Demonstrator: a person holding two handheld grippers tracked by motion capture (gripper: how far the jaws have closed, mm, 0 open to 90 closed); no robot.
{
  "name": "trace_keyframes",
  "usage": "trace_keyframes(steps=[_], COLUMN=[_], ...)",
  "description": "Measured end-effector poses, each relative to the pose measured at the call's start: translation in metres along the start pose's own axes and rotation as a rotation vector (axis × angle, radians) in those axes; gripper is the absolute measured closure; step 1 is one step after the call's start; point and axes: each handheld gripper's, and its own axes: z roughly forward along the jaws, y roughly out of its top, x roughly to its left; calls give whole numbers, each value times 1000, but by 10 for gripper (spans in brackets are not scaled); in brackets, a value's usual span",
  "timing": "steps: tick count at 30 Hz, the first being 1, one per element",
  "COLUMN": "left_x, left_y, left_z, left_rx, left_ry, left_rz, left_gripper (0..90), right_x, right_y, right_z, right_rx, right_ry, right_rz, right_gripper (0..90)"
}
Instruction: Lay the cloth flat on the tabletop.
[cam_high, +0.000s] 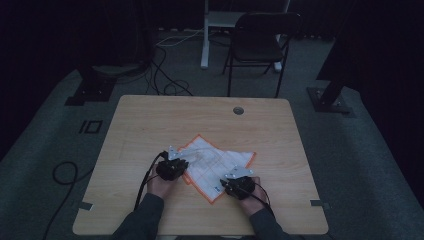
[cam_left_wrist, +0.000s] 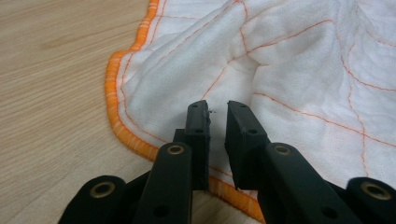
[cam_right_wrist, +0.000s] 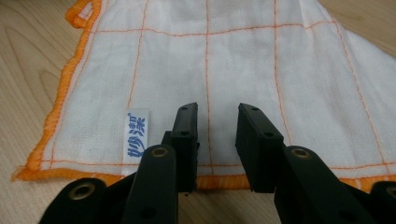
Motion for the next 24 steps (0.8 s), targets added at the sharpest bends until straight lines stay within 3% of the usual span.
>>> trace_keyframes(steps=[8, 24], left_x=[8, 31], left_y=[-1, -10], left_z=[-2, -14], left_rx=[8, 11], left_ry=[19, 71], left_rz=[-11, -32], left_gripper=[826, 824], right_x=[-6, -42], right_y=[-2, -15], right_z=[-2, -13], right_rx=[8, 41], right_ry=[-18, -142], right_rz=[4, 82], right_gripper=[695, 698])
